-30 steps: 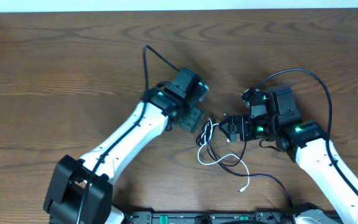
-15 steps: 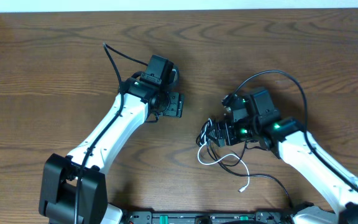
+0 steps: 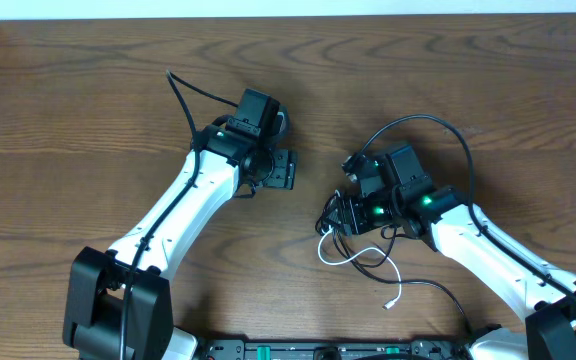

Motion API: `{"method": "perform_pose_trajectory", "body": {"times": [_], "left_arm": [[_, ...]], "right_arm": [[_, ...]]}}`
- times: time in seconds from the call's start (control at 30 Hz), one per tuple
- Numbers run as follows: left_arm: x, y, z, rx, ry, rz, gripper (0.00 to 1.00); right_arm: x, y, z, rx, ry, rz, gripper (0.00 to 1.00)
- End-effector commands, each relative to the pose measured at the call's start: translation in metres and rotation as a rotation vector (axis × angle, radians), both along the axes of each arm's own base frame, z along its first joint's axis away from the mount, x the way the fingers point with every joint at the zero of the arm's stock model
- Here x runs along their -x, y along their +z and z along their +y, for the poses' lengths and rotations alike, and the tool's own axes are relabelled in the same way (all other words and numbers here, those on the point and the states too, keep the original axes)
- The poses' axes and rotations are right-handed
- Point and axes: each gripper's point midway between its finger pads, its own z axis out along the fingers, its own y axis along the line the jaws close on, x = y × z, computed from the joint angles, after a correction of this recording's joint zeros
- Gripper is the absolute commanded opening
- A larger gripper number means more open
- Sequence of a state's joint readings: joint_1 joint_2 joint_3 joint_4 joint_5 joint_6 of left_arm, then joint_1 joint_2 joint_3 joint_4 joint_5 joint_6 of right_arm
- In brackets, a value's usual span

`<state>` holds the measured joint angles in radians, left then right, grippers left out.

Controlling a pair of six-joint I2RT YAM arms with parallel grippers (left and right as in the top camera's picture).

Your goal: Untangle cables

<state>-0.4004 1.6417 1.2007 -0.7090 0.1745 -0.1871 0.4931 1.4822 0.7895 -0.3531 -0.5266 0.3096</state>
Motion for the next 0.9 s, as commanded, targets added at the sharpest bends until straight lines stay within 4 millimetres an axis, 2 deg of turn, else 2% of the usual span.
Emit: {"method": "perform_pose_trajectory", "body": {"times": [0.0, 0.17, 0.4, 0.47, 0.67, 0.87], "left_arm": [[0.004, -0.007, 0.002, -0.008, 0.012, 0.028, 0.73], [0.004, -0.007, 0.003, -0.009, 0.012, 0.032, 0.73], [0.007, -0.008, 0.003, -0.01, 0.016, 0.043, 0.73], [0.011, -0.007, -0.003, 0.026, 0.004, 0.064, 0.73], [0.029, 0.004, -0.039, 0.236, -0.076, 0.153, 0.73], [0.035, 0.006, -0.046, 0.272, -0.098, 0.172, 0.73]], "right_arm": [[0.002, -0.003, 0.002, -0.002, 0.002, 0.015, 0.43], [0.002, -0.003, 0.002, -0.002, 0.0, 0.017, 0.29], [0.0, -0.005, -0.001, 0.018, -0.013, 0.007, 0.01], [-0.002, -0.007, -0.004, 0.036, -0.023, 0.002, 0.01], [-0.007, -0.015, -0.018, 0.113, -0.1, 0.008, 0.01], [-0.007, -0.019, -0.023, 0.142, -0.124, 0.021, 0.01]]}}
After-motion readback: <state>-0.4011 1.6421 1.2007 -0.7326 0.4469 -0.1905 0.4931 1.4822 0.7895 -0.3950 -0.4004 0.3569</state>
